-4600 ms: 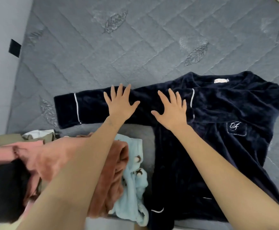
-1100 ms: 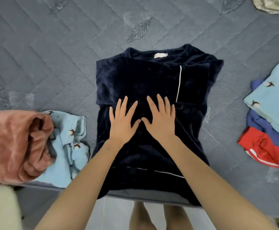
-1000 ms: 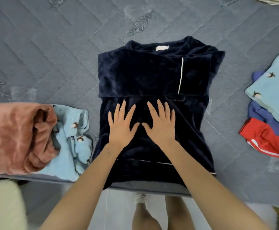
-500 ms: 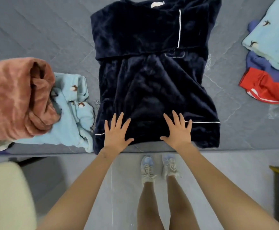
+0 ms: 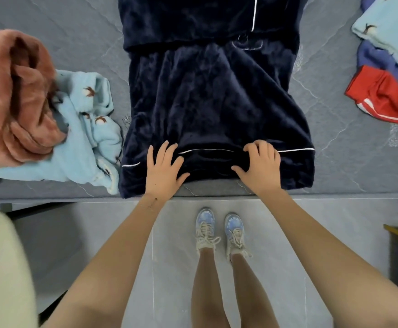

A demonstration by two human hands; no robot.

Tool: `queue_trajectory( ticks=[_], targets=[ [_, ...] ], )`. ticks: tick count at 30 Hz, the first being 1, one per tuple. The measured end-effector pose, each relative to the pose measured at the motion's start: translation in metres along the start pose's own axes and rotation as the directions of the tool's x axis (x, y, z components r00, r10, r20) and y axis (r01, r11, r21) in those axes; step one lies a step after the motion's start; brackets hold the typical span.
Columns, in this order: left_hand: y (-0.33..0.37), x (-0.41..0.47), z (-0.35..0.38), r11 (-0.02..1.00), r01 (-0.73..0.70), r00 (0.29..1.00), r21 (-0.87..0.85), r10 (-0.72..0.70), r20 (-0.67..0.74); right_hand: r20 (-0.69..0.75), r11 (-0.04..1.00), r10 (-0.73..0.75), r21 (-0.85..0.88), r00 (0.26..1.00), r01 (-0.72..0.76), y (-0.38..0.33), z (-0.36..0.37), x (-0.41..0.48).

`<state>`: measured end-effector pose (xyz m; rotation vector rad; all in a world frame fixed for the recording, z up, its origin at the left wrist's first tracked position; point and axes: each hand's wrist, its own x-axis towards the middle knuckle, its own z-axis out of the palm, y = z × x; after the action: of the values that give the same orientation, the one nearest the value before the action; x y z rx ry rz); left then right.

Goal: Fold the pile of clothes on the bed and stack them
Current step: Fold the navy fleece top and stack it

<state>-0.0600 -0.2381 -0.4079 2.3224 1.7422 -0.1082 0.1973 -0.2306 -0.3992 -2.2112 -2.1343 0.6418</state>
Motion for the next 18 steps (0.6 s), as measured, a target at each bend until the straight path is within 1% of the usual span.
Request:
queue_trajectory(
  ticks=[3, 5, 9, 11, 13, 15, 16, 17, 18],
  targets=[
    [0.006, -0.001, 0.003, 0.998, 0.043, 0.999, -0.05, -0.045, -0.023, 0.034, 0.999, -0.043, 0.015, 0.998, 0.042, 0.012, 0.008, -0.012],
    [0.009, 0.001, 0.004, 0.989, 0.054, 0.996, -0.135, -0.062, -0.059, 0.008, 0.999, -0.046, 0.03, 0.999, 0.046, 0.017, 0.011, -0.015],
    [0.017, -0.013, 0.003, 0.961, 0.008, 0.993, -0.277, -0.041, -0.112, -0.025, 0.993, -0.024, 0.112, 0.999, 0.027, 0.018, 0.011, -0.015],
    [0.025, -0.024, 0.0, 0.942, 0.002, 0.995, -0.336, -0.035, -0.093, -0.041, 0.982, 0.001, 0.19, 0.999, 0.007, 0.018, 0.007, -0.018],
    [0.03, -0.034, -0.004, 0.927, 0.01, 0.999, -0.376, -0.028, -0.043, -0.062, 0.972, 0.006, 0.236, 0.998, 0.009, 0.018, 0.002, -0.026],
    [0.032, -0.038, -0.01, 0.929, -0.023, 1.0, -0.37, 0.015, -0.024, -0.027, 0.971, 0.001, 0.241, 1.0, 0.006, 0.019, -0.002, -0.036],
    [0.03, -0.038, -0.012, 0.939, -0.05, 0.999, -0.34, 0.041, -0.033, 0.0, 0.973, -0.001, 0.23, 1.0, 0.001, 0.02, -0.004, -0.04],
    [0.027, -0.037, -0.015, 0.956, -0.068, 0.997, -0.286, 0.057, -0.046, 0.015, 0.976, 0.001, 0.219, 1.0, -0.005, 0.022, -0.005, -0.042],
    [0.023, -0.036, -0.018, 0.974, -0.056, 0.997, -0.221, 0.044, -0.057, 0.009, 0.976, 0.009, 0.216, 1.0, -0.011, 0.024, -0.006, -0.043]
  ],
)
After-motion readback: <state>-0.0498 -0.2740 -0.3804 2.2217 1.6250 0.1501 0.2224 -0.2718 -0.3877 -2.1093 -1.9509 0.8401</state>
